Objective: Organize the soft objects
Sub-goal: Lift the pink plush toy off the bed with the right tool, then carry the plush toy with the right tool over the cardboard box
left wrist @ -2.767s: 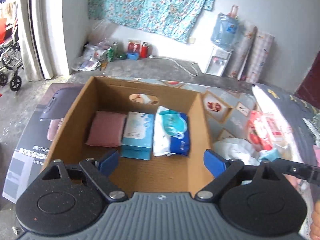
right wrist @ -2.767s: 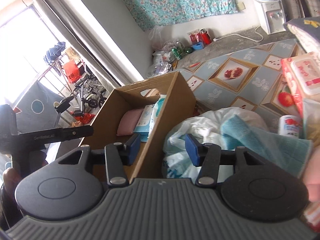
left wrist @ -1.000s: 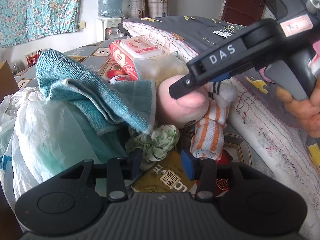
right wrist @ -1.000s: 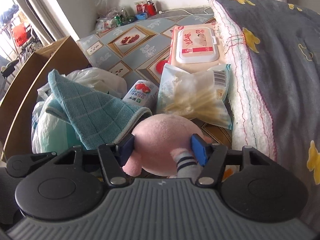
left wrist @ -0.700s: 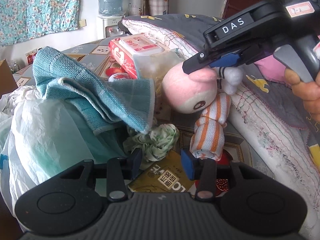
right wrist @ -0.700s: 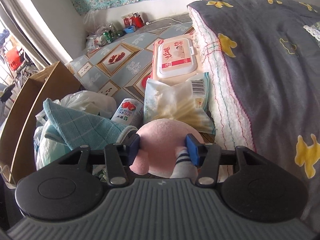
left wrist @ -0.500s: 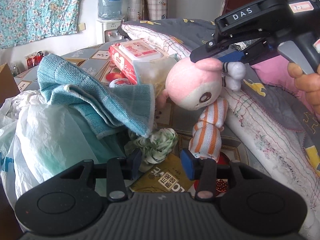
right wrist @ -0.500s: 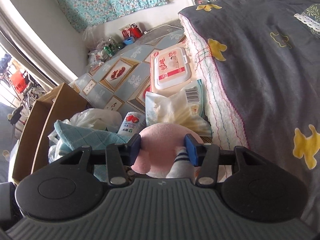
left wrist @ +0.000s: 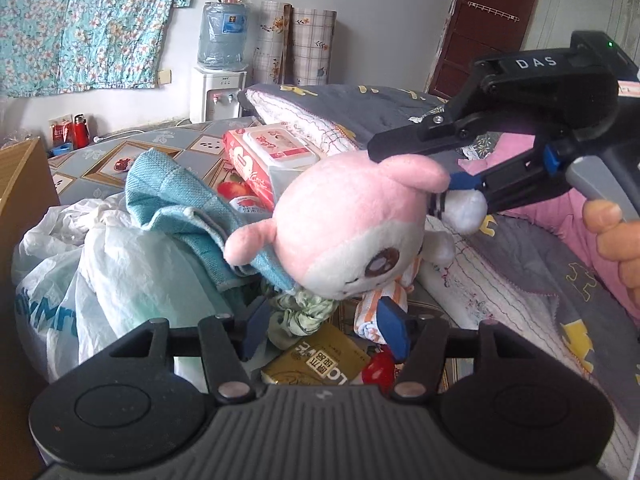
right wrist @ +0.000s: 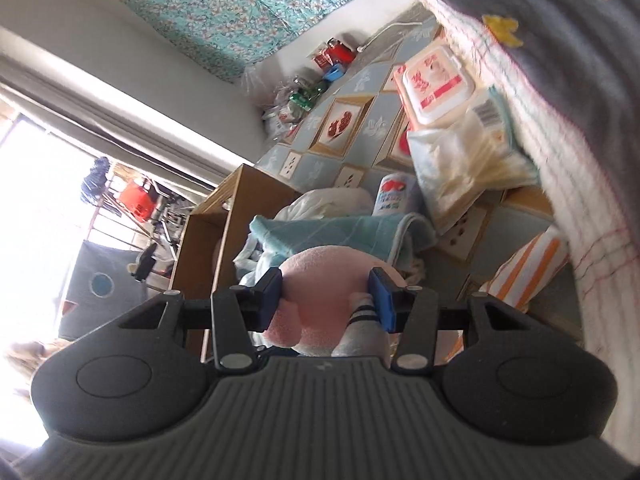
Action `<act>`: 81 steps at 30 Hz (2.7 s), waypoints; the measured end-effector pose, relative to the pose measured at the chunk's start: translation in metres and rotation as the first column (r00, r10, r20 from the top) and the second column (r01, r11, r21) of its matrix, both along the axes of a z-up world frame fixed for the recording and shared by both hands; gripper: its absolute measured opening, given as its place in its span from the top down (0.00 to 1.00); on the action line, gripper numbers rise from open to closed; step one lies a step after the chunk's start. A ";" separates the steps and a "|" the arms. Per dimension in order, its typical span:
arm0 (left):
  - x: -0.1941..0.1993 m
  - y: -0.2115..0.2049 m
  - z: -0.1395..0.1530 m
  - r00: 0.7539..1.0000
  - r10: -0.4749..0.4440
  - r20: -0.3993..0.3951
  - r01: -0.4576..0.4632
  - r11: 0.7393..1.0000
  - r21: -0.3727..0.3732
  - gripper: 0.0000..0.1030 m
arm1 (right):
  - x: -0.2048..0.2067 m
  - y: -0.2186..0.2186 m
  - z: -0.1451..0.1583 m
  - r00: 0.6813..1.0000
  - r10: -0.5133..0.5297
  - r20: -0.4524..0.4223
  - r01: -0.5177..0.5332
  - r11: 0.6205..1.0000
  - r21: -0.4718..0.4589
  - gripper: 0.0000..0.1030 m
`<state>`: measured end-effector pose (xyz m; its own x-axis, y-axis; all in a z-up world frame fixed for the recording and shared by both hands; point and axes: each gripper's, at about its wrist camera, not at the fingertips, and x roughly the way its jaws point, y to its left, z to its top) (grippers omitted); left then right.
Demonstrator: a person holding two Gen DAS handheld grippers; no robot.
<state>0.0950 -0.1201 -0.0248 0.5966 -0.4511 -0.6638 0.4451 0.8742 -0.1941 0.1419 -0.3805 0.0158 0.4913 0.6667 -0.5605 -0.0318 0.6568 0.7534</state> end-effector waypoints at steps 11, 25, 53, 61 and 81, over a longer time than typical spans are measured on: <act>-0.007 0.019 -0.020 0.993 0.046 -0.111 -0.052 0.997 -0.054 0.37 | -0.020 0.037 -0.047 0.997 -0.072 -0.033 0.073 0.997 0.028 0.61; -0.014 0.034 -0.038 0.975 0.019 -0.222 -0.059 0.983 -0.175 0.23 | -0.034 0.058 -0.042 1.000 0.024 -0.009 -0.025 0.985 -0.169 0.61; -0.011 0.028 -0.052 0.970 0.030 -0.240 -0.068 0.986 -0.149 0.25 | 0.021 0.178 -0.030 0.871 0.492 -0.007 -0.393 0.687 -0.611 0.84; -0.013 0.015 -0.052 0.974 0.008 -0.226 -0.037 0.991 -0.126 0.26 | -0.001 0.143 -0.014 0.928 0.362 0.089 -0.268 0.814 -0.515 0.86; -0.047 0.043 0.017 0.997 0.070 -0.033 -0.075 0.973 -0.217 0.36 | -0.072 0.152 0.086 0.872 0.360 0.332 -0.203 0.883 -0.423 0.89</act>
<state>0.0481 -0.0773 -0.0082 0.6174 -0.5426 -0.5696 0.3746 0.8395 -0.3937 0.0695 -0.2282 0.1020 0.5426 0.5965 -0.5914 -0.4968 0.7956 0.3466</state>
